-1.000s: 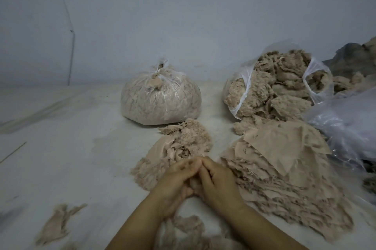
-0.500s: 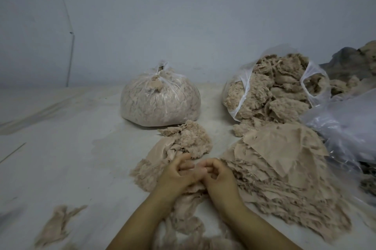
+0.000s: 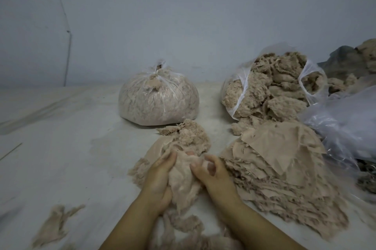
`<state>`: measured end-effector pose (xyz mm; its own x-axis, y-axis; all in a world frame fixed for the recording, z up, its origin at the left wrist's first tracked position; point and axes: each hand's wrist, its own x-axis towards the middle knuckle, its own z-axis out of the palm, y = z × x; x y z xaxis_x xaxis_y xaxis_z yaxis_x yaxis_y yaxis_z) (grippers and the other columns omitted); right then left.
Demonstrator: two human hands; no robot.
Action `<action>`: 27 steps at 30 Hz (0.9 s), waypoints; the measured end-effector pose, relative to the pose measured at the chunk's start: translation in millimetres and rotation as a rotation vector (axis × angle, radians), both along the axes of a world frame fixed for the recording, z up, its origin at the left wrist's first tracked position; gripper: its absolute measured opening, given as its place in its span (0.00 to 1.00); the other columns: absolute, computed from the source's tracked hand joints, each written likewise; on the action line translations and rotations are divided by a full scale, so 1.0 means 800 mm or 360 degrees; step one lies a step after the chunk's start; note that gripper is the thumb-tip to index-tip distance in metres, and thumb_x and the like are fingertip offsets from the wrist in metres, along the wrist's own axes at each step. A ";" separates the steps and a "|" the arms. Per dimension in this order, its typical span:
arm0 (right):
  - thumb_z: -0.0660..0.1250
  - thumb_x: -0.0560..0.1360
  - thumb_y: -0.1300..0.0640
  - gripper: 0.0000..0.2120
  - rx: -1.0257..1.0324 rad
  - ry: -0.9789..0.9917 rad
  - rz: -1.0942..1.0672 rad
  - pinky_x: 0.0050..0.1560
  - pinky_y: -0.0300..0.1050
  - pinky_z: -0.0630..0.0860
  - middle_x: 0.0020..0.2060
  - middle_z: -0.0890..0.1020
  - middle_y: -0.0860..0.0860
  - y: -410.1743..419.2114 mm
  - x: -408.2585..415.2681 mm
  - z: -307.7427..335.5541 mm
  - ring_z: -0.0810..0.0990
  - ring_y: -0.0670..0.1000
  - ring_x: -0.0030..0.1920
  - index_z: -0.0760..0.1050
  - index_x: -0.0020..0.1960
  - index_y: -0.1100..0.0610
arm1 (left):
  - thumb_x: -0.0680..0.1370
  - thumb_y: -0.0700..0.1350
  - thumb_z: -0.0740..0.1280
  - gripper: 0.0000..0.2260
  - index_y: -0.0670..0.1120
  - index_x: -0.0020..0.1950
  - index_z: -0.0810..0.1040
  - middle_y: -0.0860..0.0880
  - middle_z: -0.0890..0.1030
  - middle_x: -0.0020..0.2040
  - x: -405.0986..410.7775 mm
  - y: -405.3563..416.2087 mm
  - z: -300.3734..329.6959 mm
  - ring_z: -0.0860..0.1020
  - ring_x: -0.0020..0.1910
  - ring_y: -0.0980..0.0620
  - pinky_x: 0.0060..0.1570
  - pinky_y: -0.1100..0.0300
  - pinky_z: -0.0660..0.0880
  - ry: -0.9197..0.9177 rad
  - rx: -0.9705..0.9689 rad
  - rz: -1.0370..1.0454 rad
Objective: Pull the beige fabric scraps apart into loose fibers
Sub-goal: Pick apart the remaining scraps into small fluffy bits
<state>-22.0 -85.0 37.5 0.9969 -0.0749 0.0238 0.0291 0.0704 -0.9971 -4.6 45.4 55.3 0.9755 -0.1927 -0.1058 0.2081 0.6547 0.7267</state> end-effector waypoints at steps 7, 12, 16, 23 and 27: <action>0.67 0.77 0.57 0.16 0.0615 0.0072 -0.0395 0.51 0.47 0.80 0.53 0.83 0.56 -0.004 0.013 0.000 0.83 0.53 0.52 0.74 0.62 0.62 | 0.79 0.45 0.62 0.10 0.41 0.41 0.75 0.45 0.81 0.32 0.010 0.006 0.002 0.81 0.31 0.52 0.34 0.58 0.81 0.0098 -0.0003 0.0353; 0.69 0.73 0.54 0.10 0.0432 -0.0126 -0.0165 0.41 0.45 0.79 0.41 0.85 0.57 -0.014 0.008 0.013 0.83 0.55 0.41 0.81 0.47 0.61 | 0.70 0.63 0.65 0.24 0.45 0.54 0.76 0.44 0.84 0.45 0.002 0.009 0.002 0.83 0.41 0.48 0.34 0.56 0.79 0.0152 0.0526 0.0052; 0.69 0.72 0.52 0.12 0.0398 -0.0166 0.0195 0.39 0.43 0.79 0.41 0.85 0.59 -0.013 -0.003 0.022 0.84 0.54 0.40 0.81 0.46 0.61 | 0.73 0.51 0.69 0.18 0.43 0.58 0.76 0.40 0.82 0.53 -0.007 0.000 0.001 0.82 0.49 0.44 0.48 0.50 0.80 0.0094 0.0551 -0.0212; 0.67 0.75 0.55 0.15 0.0402 -0.0234 -0.0042 0.42 0.45 0.75 0.38 0.82 0.59 -0.027 0.005 0.029 0.80 0.54 0.39 0.77 0.48 0.70 | 0.79 0.40 0.62 0.07 0.38 0.50 0.77 0.49 0.74 0.27 0.002 0.011 0.000 0.67 0.23 0.57 0.23 0.66 0.65 -0.0286 0.0759 0.0320; 0.67 0.74 0.54 0.13 0.0192 -0.0201 0.0428 0.41 0.46 0.79 0.37 0.84 0.61 -0.023 -0.004 0.029 0.82 0.57 0.38 0.80 0.47 0.66 | 0.75 0.56 0.64 0.10 0.53 0.51 0.79 0.48 0.77 0.32 -0.011 0.005 -0.004 0.68 0.25 0.54 0.29 0.60 0.65 -0.0579 0.1017 -0.0062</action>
